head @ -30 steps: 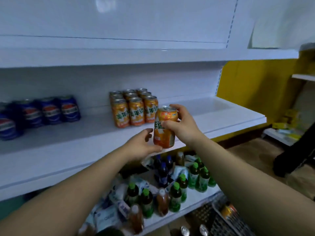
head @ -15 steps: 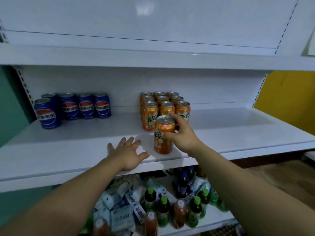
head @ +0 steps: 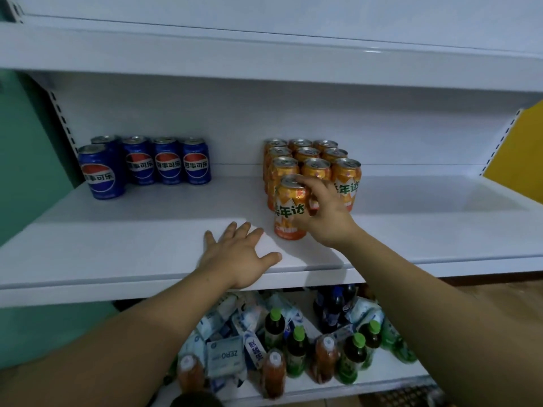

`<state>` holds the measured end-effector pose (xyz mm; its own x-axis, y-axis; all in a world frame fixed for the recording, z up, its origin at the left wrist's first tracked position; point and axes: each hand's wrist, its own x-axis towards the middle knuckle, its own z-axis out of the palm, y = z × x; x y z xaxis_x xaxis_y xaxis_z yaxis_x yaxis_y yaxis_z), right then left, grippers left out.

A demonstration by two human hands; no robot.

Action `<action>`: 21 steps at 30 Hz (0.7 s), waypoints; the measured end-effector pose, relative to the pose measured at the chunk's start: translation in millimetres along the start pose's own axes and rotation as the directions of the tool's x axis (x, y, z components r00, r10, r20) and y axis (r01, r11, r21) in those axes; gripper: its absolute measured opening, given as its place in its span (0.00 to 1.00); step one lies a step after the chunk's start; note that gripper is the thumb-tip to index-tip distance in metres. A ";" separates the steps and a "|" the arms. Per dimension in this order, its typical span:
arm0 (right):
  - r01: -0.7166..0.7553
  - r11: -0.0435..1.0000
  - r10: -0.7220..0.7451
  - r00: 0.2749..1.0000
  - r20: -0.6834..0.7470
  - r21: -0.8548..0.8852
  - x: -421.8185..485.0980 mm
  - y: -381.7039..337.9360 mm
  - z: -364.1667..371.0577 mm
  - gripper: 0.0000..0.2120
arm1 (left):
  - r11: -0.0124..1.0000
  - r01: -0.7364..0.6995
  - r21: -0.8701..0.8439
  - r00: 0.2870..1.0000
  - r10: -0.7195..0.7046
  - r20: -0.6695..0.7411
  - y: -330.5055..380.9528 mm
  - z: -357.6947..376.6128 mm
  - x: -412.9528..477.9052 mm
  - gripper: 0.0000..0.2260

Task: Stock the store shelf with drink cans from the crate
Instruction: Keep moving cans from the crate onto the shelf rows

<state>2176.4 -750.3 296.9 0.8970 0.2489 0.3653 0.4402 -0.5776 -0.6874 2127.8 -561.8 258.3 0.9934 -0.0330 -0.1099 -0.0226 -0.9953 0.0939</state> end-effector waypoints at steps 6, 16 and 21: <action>-0.015 1.000 0.015 1.000 0.009 -0.006 13.8 3.5 8.6 0.36 | 1.000 -0.008 0.007 1.000 0.008 -0.010 -0.7 0.0 -0.6 0.36; -0.017 0.997 0.019 0.999 0.033 -0.081 12.4 2.4 9.9 0.40 | 1.000 -0.013 -0.013 1.000 0.013 -0.011 -1.4 -1.2 0.2 0.36; -0.119 0.962 0.129 0.991 0.027 -0.245 -13.1 -6.4 -27.2 0.34 | 0.997 -0.032 -0.069 0.998 0.036 0.051 0.8 -13.4 -6.6 0.36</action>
<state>2160.8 -771.0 313.6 0.9471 0.1933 0.2562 0.3074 -0.7760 -0.5507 2122.8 -561.1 272.4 0.9849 -0.0732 -0.1568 -0.0469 -0.9851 0.1656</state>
